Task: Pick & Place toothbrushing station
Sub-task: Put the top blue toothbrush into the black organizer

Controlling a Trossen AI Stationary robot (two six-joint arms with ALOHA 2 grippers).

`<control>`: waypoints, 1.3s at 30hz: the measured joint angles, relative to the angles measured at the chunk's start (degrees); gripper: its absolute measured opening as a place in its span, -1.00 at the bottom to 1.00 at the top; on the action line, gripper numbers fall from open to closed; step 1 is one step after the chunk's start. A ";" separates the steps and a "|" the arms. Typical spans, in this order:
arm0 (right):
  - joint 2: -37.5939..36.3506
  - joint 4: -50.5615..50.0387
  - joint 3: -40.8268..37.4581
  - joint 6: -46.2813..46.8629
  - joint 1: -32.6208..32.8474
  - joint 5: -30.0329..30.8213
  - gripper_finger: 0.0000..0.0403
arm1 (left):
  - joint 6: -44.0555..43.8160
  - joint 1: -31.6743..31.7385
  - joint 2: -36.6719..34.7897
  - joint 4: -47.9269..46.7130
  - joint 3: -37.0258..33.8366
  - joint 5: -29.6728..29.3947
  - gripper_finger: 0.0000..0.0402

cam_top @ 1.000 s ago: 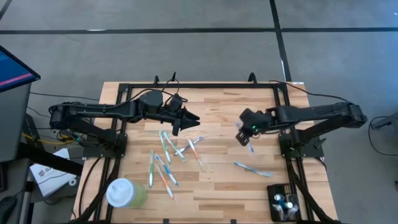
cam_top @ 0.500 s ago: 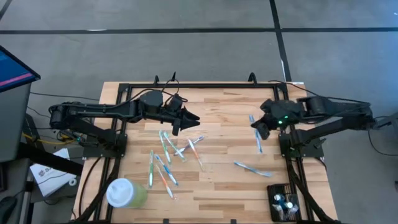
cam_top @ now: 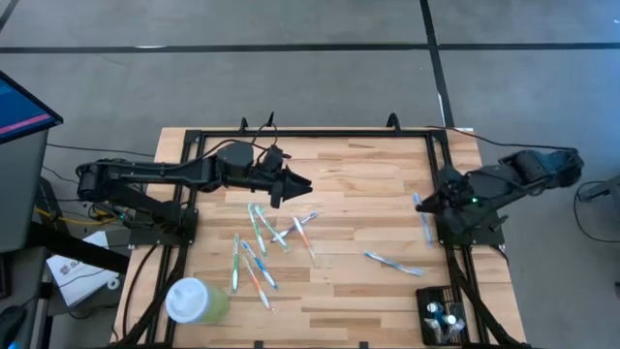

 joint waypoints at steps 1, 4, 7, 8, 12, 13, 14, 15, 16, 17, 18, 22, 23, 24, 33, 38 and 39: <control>-1.23 0.04 -0.83 -0.02 1.60 0.74 -0.98 | -0.22 -0.28 0.00 0.68 0.00 -0.60 -0.16; -5.05 2.42 -3.78 0.19 6.12 1.27 -0.98 | 1.87 -1.53 0.00 2.62 0.00 -1.25 -0.16; -9.10 5.78 -7.31 0.27 10.40 1.27 -0.98 | 9.05 -3.68 0.00 2.89 0.00 -1.18 -0.18; -10.26 7.15 -8.58 0.35 11.73 1.27 -0.98 | 11.04 -4.47 0.00 2.88 0.00 -1.15 -0.20; -14.39 11.73 -13.29 -0.35 16.87 0.98 -0.98 | 20.36 -7.97 0.37 3.05 0.00 -1.15 -0.35; -15.17 12.09 -14.42 -0.75 18.17 0.91 -0.98 | 23.04 -8.83 0.57 2.89 0.00 -1.13 -0.39; -15.85 12.98 -15.54 -0.97 19.57 0.90 -0.98 | 25.34 -9.72 0.80 2.72 0.00 -1.13 -0.43; -16.51 14.64 -16.61 -1.35 20.82 0.92 -0.98 | 26.65 -10.64 1.24 3.08 0.00 -1.27 -0.47; -17.09 16.08 -17.52 -1.65 22.15 0.93 -0.98 | 27.03 -11.40 1.60 3.16 0.00 -2.05 -0.50; -17.53 17.18 -18.38 -2.17 23.46 0.93 -0.98 | 27.00 -12.11 2.12 2.94 0.00 -3.17 -0.53; -17.69 18.54 -19.08 -3.01 24.77 1.01 -0.98 | 26.89 -12.67 2.64 3.10 0.00 -4.17 -0.56; -17.53 24.91 -21.01 -8.64 29.56 1.50 -0.98 | 26.66 -13.97 4.64 3.19 0.02 -6.55 -0.63; -17.27 26.92 -21.39 -10.48 30.81 1.79 -0.98 | 26.64 -14.06 5.25 3.72 0.02 -6.71 -0.65; -16.92 28.51 -21.73 -12.42 32.00 1.99 -0.98 | 26.55 -14.06 5.92 4.40 0.02 -6.72 -0.66; -13.65 33.80 -21.89 -18.70 43.66 7.27 -0.98 | 23.54 -14.06 7.75 6.79 0.02 -6.72 -0.73; -11.50 34.61 -21.89 -18.97 51.08 9.38 -0.98 | 23.56 -14.04 7.45 10.17 0.00 -6.71 -0.74; -10.97 34.59 -21.89 -19.17 52.58 10.76 -0.97 | 23.56 -14.04 7.43 10.63 0.00 -6.72 -0.74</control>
